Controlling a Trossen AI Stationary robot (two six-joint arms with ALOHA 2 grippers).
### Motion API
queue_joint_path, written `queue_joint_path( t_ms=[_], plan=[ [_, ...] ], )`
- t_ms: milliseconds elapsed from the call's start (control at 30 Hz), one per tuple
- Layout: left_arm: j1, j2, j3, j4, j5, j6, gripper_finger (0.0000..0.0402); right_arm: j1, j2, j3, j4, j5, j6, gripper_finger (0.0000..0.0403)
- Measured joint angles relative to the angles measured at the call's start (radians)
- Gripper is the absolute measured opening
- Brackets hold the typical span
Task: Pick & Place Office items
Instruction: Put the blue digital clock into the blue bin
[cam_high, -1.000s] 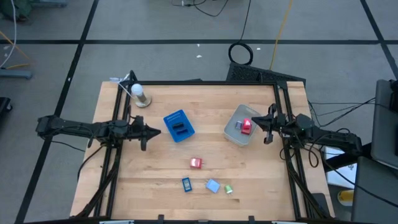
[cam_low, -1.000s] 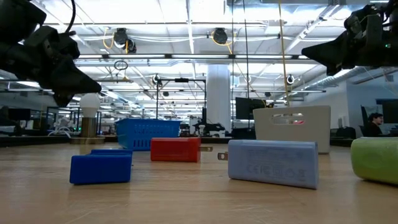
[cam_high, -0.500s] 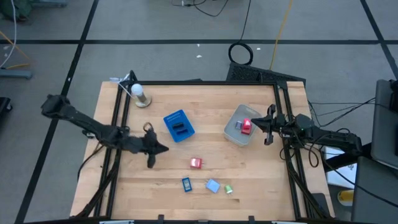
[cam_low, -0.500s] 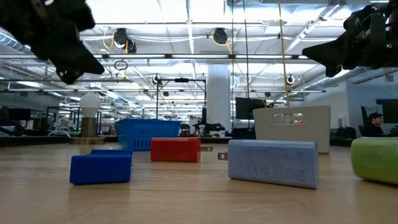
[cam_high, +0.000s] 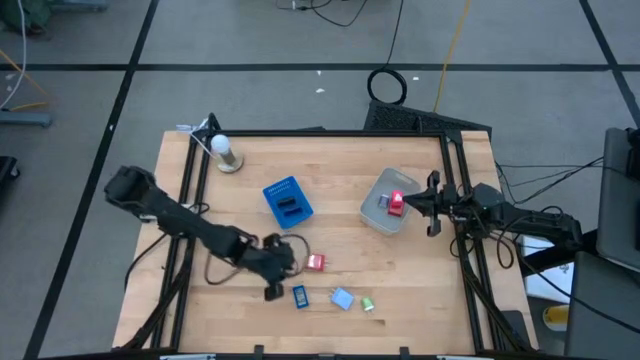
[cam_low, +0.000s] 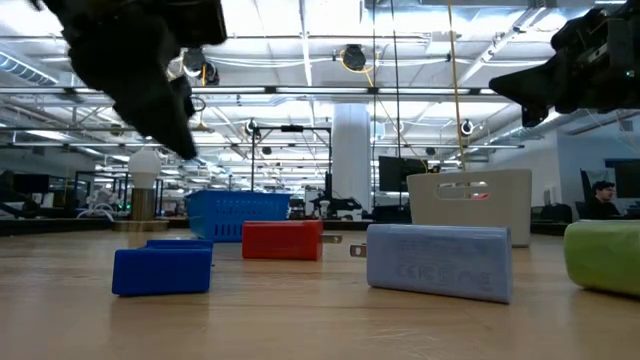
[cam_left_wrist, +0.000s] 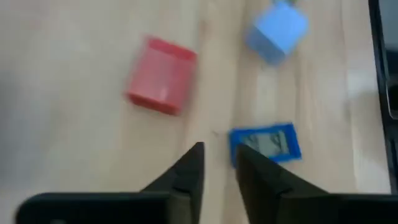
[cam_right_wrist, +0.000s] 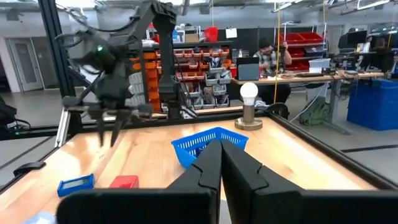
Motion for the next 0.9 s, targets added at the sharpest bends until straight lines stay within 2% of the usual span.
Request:
queue_joint_path(
  t_ms=[67, 133, 233, 333, 600, 900],
  plan=[
    [0.0, 0.06, 0.043, -0.033, 0.062, 0.038, 0.0123, 0.0, 0.0, 0.0, -0.009, 0.0, 0.007, 0.0004],
    [-0.008, 0.11, 0.09, -0.044, 0.077, 0.122, 0.0157, 0.0, 0.001, 0.0, -0.022, 0.0, 0.007, 0.0004],
    [-0.023, 0.169, 0.159, -0.099, 0.06, 0.313, 0.0204, 0.0, 0.007, 0.0, -0.02, 0.0, 0.007, 0.0004],
    [-0.035, 0.207, 0.218, -0.125, 0.036, 0.483, 0.0233, 0.0, 0.007, 0.0, -0.02, 0.0, 0.007, 0.0004],
    [-0.035, 0.218, 0.292, -0.178, 0.053, 0.83, 0.0246, 0.0, 0.008, 0.0, -0.019, 0.0, 0.0, 0.0004],
    [-0.019, 0.234, 0.292, -0.227, 0.127, 1.026, 0.0246, 0.0, 0.008, 0.0, -0.012, 0.002, -0.003, 0.0004]
  ],
)
